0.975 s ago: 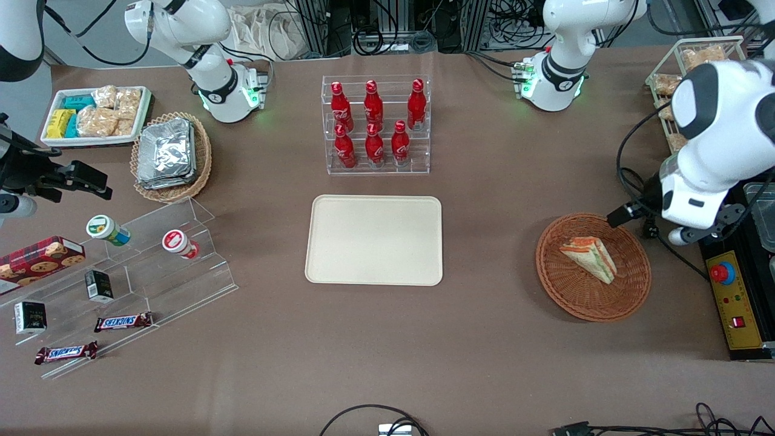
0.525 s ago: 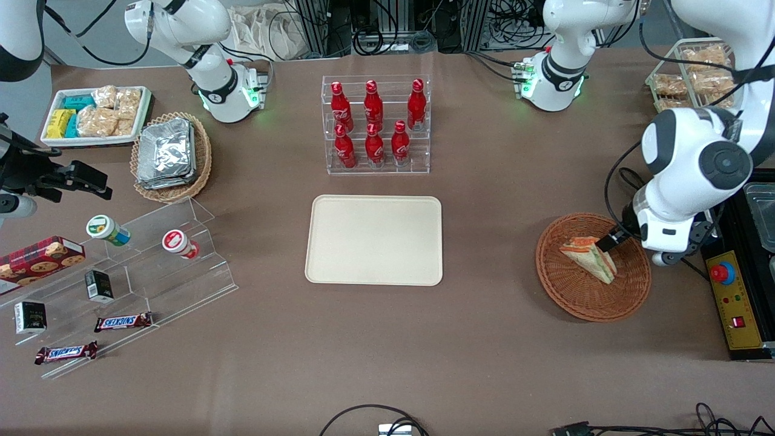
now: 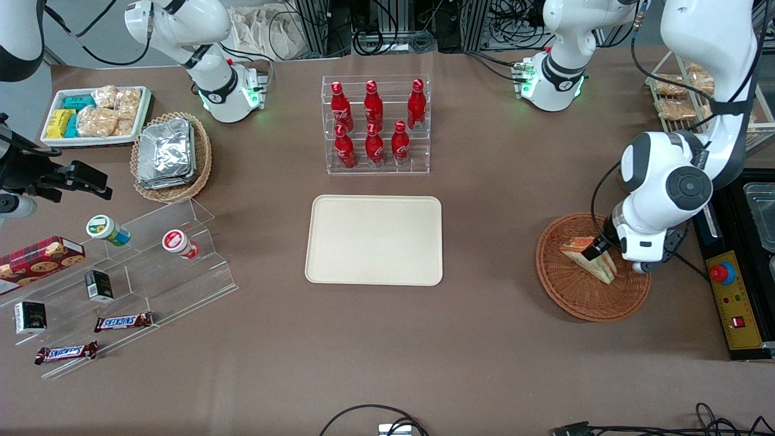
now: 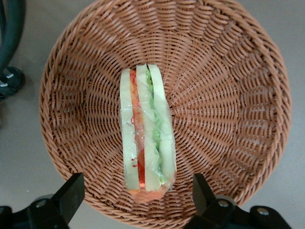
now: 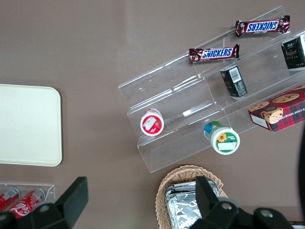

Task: Place sandwich from basket to tray
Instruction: 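Lower the open left gripper and close it on the wrapped sandwich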

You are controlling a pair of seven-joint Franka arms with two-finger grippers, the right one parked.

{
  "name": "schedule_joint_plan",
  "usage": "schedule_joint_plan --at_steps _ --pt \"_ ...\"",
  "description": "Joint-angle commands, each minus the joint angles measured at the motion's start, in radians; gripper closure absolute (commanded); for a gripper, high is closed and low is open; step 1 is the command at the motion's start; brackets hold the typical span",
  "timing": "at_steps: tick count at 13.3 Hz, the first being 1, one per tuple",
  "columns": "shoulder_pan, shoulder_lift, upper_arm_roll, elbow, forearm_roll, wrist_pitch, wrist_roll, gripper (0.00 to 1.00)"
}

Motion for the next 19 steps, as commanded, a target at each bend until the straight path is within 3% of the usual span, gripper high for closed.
schedule_joint_plan --at_steps 1,8,13,15,17,18,19 --pt "-0.005 0.012 0.001 -0.009 0.018 0.041 -0.032 0.0" --pt "-0.008 0.056 0.004 -0.006 0.018 0.067 -0.032 0.02" --pt "-0.023 0.067 0.009 -0.006 0.032 0.069 -0.032 0.15" --pt "-0.026 0.066 0.021 -0.006 0.047 0.067 -0.029 0.3" --pt "-0.026 0.064 0.021 -0.008 0.107 0.064 -0.029 0.87" --pt "-0.026 0.061 0.021 -0.009 0.11 0.058 -0.009 1.0" --pt "-0.025 0.052 0.021 -0.014 0.114 0.053 0.035 1.0"
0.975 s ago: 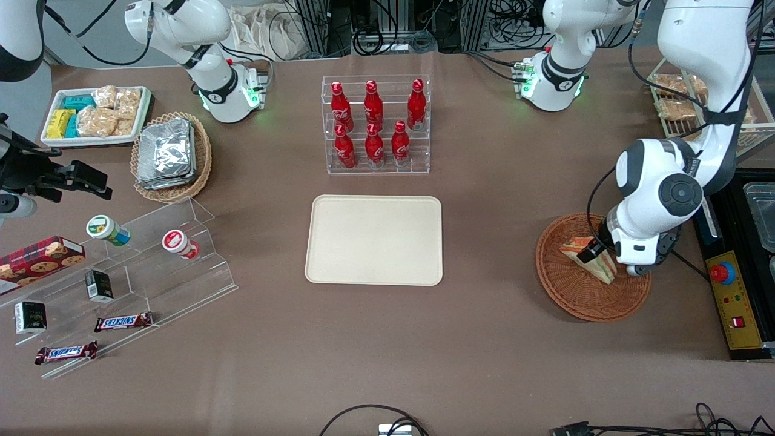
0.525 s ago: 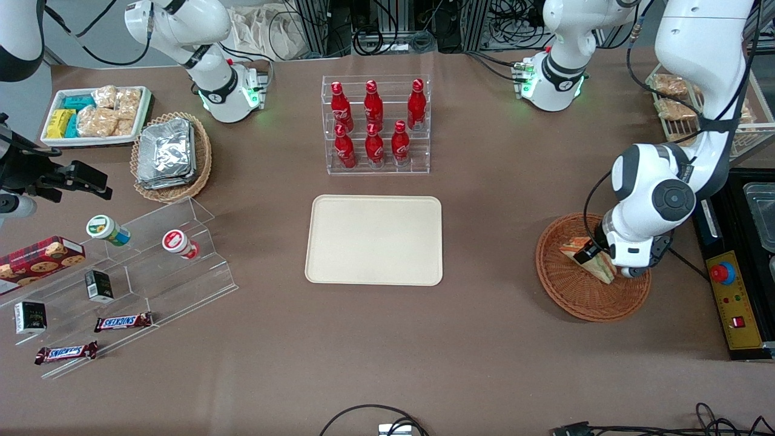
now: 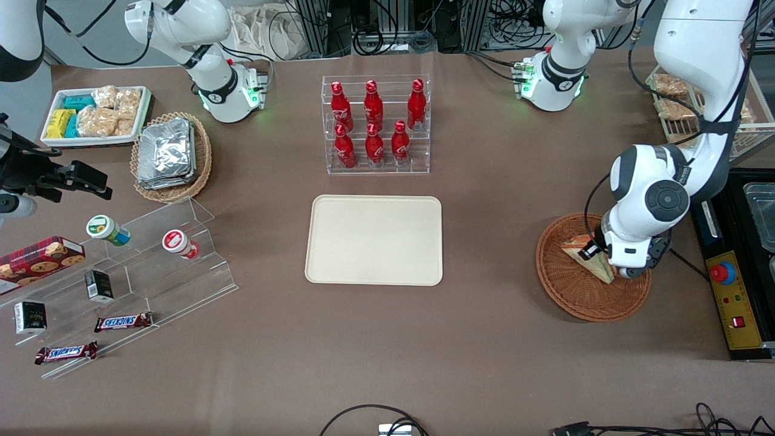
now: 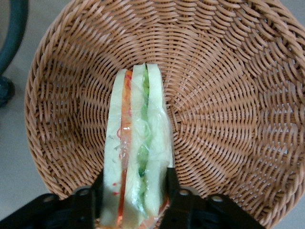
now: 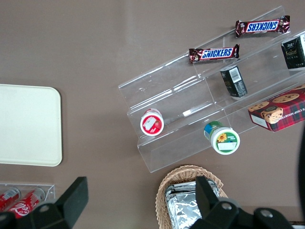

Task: Place sandwich from basket to tray
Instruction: 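Lower the open left gripper and close it on the wrapped sandwich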

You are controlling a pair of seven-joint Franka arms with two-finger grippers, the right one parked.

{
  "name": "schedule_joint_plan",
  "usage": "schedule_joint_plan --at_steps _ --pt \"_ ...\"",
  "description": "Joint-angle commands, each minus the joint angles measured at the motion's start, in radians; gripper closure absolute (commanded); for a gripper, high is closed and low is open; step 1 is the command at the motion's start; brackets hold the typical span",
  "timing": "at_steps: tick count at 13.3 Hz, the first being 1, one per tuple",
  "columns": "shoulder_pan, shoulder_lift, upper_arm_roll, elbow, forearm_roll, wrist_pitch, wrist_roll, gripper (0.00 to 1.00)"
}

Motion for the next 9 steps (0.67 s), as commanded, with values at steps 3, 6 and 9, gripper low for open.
schedule_joint_plan --at_steps 3,6,9 --pt "-0.009 -0.064 0.009 0.01 0.025 -0.034 0.161 1.0" --pt "-0.009 -0.115 0.001 0.05 0.022 -0.112 0.284 1.0" --pt "-0.01 -0.172 -0.029 0.096 0.022 -0.175 0.448 1.0"
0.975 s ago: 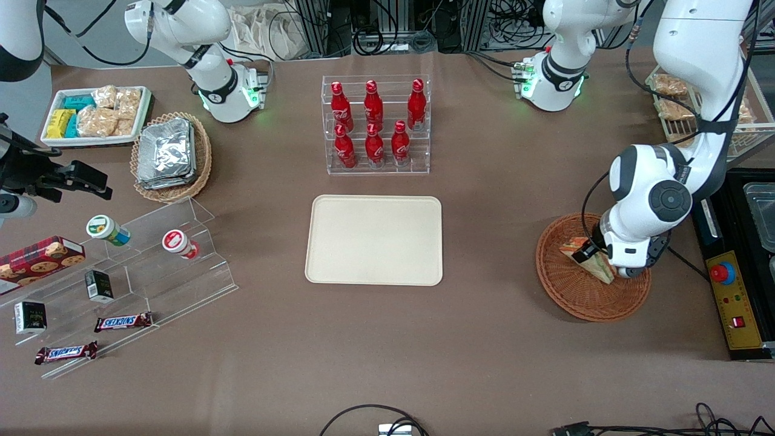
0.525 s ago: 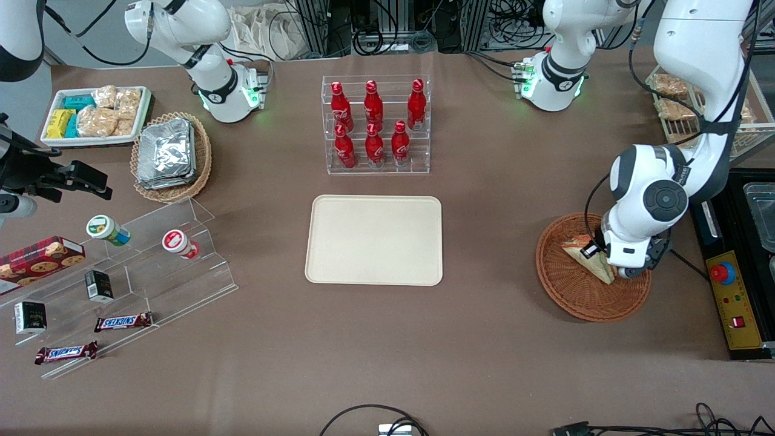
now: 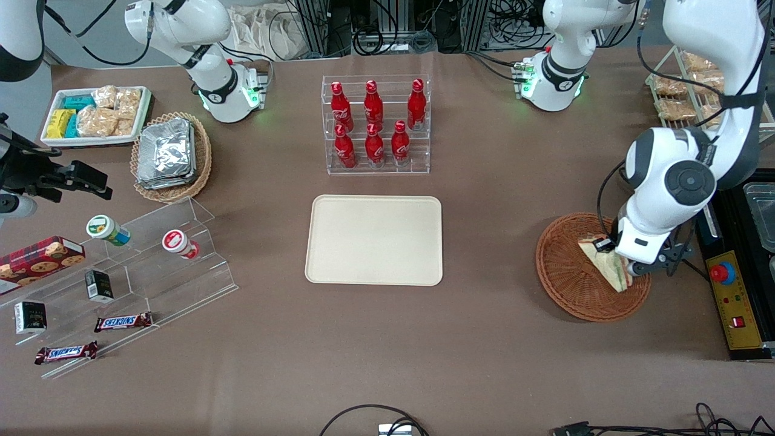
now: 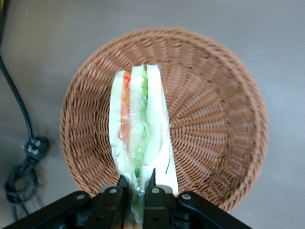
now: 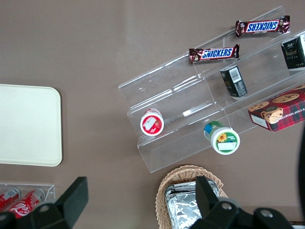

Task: Place sandwich from basket to tray
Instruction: 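Lift the sandwich out of the basket and carry it toward the tray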

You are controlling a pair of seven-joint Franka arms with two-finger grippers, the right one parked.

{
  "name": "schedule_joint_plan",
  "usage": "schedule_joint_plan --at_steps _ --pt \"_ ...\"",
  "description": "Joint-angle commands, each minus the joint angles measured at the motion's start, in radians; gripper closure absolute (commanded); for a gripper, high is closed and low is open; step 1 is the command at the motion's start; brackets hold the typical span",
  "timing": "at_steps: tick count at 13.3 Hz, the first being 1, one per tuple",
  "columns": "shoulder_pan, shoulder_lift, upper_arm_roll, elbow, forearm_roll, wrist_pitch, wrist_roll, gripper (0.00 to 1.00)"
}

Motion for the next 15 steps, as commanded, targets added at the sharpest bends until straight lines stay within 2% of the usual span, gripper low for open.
schedule_joint_plan --at_steps 1,3,5,6,10,12,15 --pt "-0.007 -0.049 -0.024 0.079 0.004 -0.133 0.159 1.0" --pt "-0.005 -0.051 -0.052 0.18 -0.011 -0.244 0.302 1.0" --pt "-0.005 -0.057 -0.084 0.275 -0.078 -0.336 0.391 1.0" --pt "-0.005 -0.059 -0.115 0.321 -0.082 -0.388 0.419 1.0" --pt "-0.007 -0.138 -0.216 0.369 -0.091 -0.519 0.432 1.0" --pt "-0.007 -0.177 -0.273 0.383 -0.132 -0.553 0.424 1.0" --pt "-0.008 -0.163 -0.368 0.431 -0.192 -0.574 0.311 1.0"
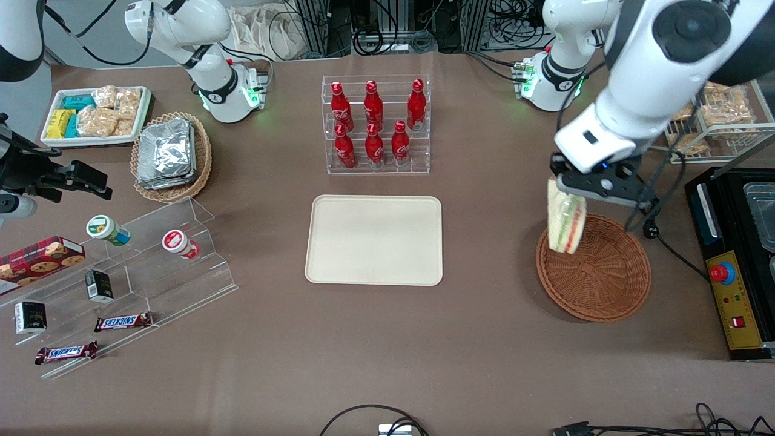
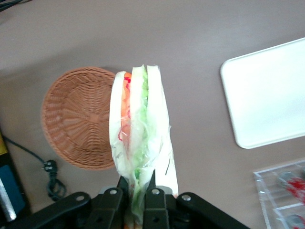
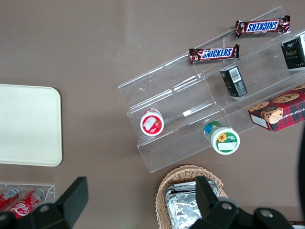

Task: Place sandwich from basket to tray
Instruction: 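Lift the sandwich out of the basket and carry it toward the tray, then lower the sandwich onto the cream tray and open the left gripper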

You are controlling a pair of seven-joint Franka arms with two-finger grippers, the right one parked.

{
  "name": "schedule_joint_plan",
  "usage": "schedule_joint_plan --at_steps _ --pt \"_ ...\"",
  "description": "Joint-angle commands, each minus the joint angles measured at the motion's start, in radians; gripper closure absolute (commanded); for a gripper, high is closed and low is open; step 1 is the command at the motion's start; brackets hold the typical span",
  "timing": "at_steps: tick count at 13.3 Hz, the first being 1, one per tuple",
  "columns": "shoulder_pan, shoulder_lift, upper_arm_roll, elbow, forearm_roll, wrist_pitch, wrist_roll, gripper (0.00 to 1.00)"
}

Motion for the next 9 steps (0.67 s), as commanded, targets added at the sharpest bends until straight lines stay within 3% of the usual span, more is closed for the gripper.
schedule_joint_plan --at_steps 1,4,6,9 --pt "0.006 0.024 -0.107 0.031 -0.039 -0.012 -0.125 1.0" --pt "-0.005 0.09 -0.232 0.023 -0.027 0.101 -0.354 1.0" --pt "-0.089 0.161 -0.235 0.021 -0.007 0.152 -0.442 1.0" --pt "-0.184 0.303 -0.231 0.008 0.145 0.284 -0.566 1.0"
